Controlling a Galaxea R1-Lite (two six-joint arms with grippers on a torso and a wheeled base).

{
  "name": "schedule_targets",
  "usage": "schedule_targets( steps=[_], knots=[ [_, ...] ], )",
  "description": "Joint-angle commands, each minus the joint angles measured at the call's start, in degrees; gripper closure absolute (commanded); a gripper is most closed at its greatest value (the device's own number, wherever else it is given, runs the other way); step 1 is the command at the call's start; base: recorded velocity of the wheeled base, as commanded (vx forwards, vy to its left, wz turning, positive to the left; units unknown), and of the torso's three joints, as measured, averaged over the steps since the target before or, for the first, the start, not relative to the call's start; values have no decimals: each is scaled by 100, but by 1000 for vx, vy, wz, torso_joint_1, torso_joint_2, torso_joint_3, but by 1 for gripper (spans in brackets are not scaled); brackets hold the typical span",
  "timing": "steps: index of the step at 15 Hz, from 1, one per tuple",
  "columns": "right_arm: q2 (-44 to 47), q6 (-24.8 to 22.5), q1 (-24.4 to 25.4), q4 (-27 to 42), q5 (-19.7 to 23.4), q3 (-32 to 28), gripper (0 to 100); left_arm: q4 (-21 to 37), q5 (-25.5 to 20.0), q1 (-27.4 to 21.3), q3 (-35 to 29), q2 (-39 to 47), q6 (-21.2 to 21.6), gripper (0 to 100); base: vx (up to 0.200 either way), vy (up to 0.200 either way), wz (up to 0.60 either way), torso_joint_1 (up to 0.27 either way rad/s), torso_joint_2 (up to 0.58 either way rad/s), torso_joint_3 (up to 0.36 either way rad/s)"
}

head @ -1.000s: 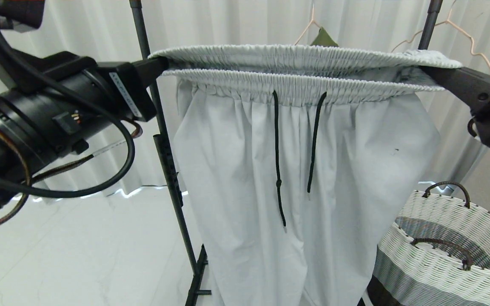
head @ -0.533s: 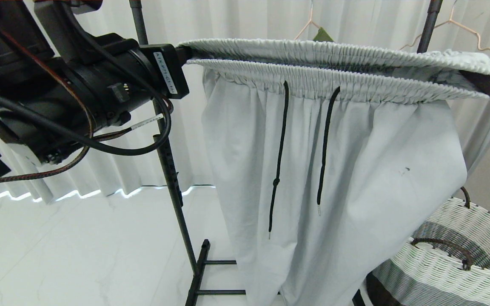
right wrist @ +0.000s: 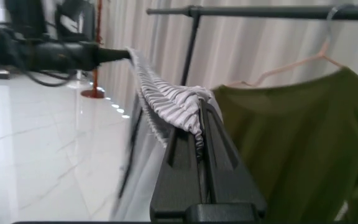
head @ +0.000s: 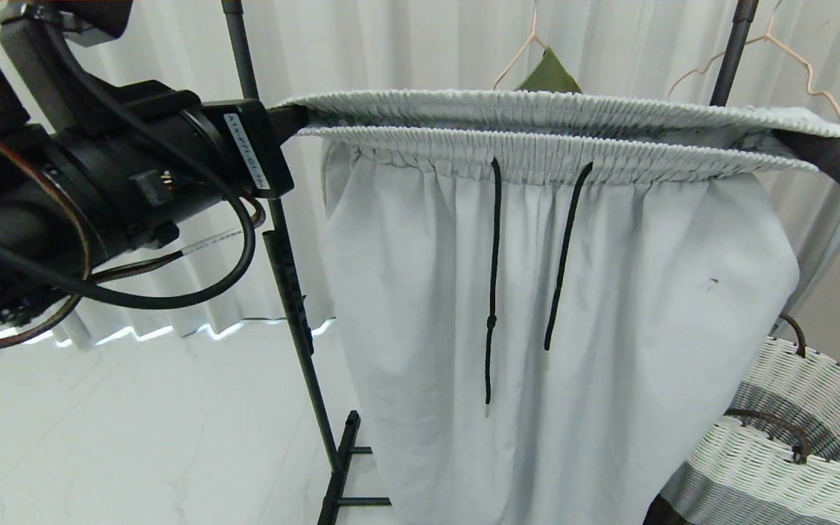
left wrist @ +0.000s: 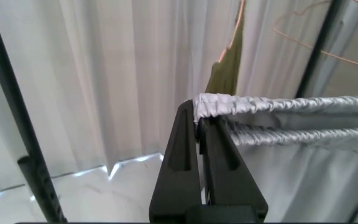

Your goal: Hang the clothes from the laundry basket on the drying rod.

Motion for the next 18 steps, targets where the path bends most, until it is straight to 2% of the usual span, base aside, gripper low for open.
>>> schedule_targets(
  steps=[1, 3, 7, 9, 13, 15, 18],
  knots=[
    [575, -1, -172, -2, -31, -318, 100, 388, -12, -256, 330, -650, -19, 100, 0, 0, 0, 0, 0, 0],
    [908, 8, -199, -11, -31, -634, 100, 783, 5, -520, 594, -1063, -28, 100, 0, 0, 0, 0, 0, 0],
    [1330, 8, -146, -20, -31, -1126, 100, 950, 14, -880, 884, -1538, -19, 100, 0, 0, 0, 0, 0, 0],
    [1436, 8, -120, -20, -31, -1196, 100, 1109, 14, -1056, 1007, -1722, -11, 100, 0, 0, 0, 0, 0, 0],
    [1453, -1, -146, -20, -66, -1091, 100, 1135, -21, -1082, 1077, -1678, -19, 100, 0, 0, 0, 0, 0, 0],
    [1436, -19, -208, -20, -57, -898, 100, 1117, -21, -1056, 998, -1335, -28, 100, 0, 0, 0, 0, 0, 0],
    [1032, -19, -392, -20, -39, -801, 100, 1100, -3, -898, 260, -782, -28, 100, 0, 0, 0, 0, 0, 0]
  ],
)
